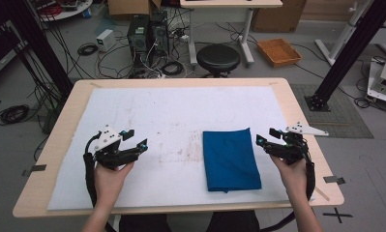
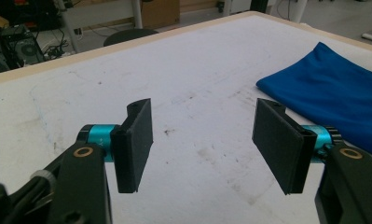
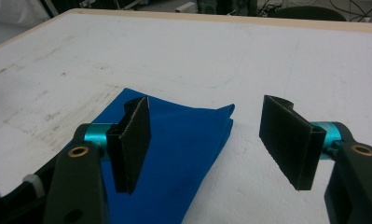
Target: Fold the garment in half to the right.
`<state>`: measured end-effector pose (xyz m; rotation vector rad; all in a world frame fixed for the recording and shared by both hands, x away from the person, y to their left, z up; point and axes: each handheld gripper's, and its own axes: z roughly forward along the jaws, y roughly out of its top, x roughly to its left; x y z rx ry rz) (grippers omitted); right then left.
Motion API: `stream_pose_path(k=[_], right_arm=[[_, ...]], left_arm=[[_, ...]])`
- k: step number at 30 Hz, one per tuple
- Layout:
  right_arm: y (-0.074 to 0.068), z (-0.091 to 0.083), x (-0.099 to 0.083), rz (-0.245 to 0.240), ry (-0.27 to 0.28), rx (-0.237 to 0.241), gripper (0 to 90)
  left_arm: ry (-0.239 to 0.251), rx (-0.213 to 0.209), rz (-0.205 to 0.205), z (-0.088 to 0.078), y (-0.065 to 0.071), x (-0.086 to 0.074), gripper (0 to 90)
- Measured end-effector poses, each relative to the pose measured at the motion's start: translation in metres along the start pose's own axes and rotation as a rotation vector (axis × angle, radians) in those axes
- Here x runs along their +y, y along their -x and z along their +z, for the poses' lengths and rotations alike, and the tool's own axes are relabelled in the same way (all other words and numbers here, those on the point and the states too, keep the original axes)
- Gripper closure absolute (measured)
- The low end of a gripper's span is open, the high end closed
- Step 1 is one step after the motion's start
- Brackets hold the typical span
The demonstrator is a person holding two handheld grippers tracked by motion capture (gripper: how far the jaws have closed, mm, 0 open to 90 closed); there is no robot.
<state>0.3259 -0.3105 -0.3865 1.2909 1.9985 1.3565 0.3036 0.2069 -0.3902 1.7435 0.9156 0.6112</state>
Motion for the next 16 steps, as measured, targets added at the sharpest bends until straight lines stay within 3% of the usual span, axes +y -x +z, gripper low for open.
stream_pose_path(k=[16], right_arm=[[0.0014, 0.002, -0.0014, -0.005, -0.008, -0.003, 32.9]], left_arm=[[-0.017, -0.004, 0.006, 0.0025, 0.002, -0.001, 38.1]])
